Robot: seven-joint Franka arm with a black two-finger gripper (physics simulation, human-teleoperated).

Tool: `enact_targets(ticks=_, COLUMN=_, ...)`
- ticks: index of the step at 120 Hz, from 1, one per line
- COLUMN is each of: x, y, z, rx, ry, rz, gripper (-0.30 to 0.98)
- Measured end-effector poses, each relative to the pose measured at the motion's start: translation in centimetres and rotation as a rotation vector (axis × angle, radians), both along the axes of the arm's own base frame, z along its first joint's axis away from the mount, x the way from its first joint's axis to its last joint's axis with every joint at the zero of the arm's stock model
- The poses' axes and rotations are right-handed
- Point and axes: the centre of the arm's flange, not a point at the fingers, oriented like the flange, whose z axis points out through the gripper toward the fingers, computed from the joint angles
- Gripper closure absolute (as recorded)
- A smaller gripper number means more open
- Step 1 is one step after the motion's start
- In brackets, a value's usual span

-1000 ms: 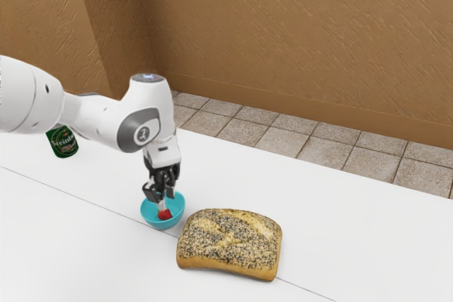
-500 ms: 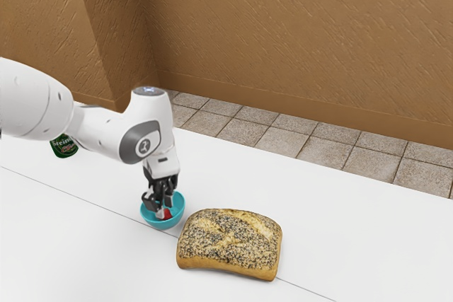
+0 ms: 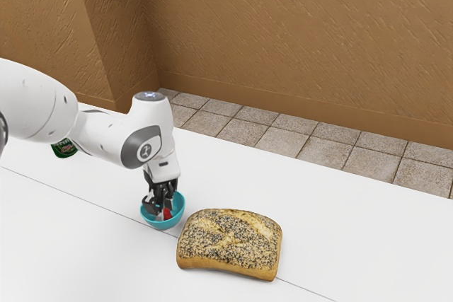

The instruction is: Take strawberry from the bowl

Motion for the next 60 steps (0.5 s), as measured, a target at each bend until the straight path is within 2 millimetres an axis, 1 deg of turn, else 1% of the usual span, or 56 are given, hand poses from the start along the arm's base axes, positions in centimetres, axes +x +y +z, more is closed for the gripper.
enact_targets(ticks=22, x=-0.09, y=0.27, z=0.24, rx=0.001, ry=0.003, rz=0.004, gripper=0.53)
enact_targets(ticks=41, x=-0.23, y=0.29, z=0.31, rx=0.002, ry=0.008, rz=0.01, gripper=0.55)
enact_targets(ticks=60, x=-0.2, y=0.24, z=1.01, rx=0.001, ry=0.0, rz=0.013, gripper=0.58)
